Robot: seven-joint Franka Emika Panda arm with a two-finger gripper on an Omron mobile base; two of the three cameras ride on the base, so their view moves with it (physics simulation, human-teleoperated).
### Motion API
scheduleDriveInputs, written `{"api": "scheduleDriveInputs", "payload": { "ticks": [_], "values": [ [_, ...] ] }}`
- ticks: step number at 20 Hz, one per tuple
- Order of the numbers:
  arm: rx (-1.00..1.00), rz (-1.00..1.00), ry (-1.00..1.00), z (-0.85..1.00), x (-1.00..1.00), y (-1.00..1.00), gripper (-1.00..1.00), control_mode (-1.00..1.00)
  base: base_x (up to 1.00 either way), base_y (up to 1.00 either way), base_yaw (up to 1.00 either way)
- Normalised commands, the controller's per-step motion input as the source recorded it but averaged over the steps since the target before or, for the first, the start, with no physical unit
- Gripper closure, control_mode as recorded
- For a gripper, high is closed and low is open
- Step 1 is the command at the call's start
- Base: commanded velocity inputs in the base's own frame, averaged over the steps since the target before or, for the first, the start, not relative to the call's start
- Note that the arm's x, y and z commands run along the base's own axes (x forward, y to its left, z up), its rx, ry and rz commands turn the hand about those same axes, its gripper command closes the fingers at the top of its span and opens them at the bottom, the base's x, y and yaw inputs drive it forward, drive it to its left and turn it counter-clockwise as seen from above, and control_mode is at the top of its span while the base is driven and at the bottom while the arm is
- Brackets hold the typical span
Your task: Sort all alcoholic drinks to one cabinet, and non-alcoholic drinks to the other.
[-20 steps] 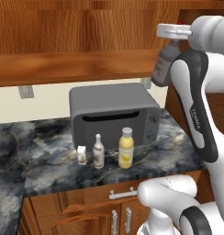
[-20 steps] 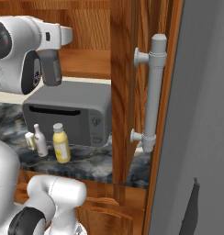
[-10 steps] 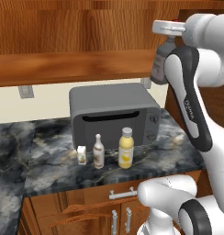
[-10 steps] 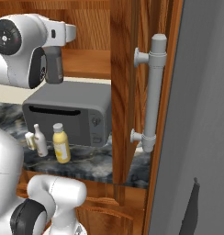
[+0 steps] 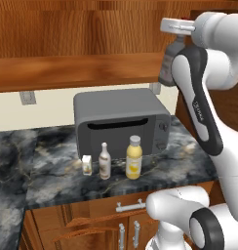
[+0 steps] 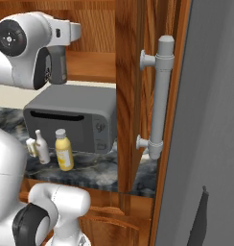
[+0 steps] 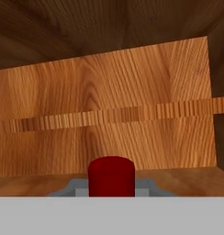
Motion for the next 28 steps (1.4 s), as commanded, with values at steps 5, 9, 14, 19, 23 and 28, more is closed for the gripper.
{"api": "scheduleDriveInputs", "payload": {
  "ticks": [5, 9, 14, 19, 23, 28],
  "values": [
    [0.01, 0.0, -0.01, 0.0, 0.15, 0.0, 1.0, -1.0, 0.0, 0.0, 0.0],
    [0.01, 0.0, 0.0, -0.01, 0.22, 0.0, 1.0, -1.0, 0.0, 0.0, 0.0],
    [0.0, 0.0, 0.0, -0.04, 0.22, 0.0, 1.0, -1.0, 0.0, 0.0, 0.0],
    [0.0, 0.0, -0.06, -0.13, 0.13, 0.03, 1.0, -1.0, 0.0, 0.0, 0.0],
    [0.0, 0.0, -0.07, -0.09, 0.14, 0.04, 1.0, -1.0, 0.0, 0.0, 0.0],
    [0.0, 0.0, -0.04, -0.03, 0.18, 0.02, 1.0, -1.0, 0.0, 0.0, 0.0]
  ]
}}
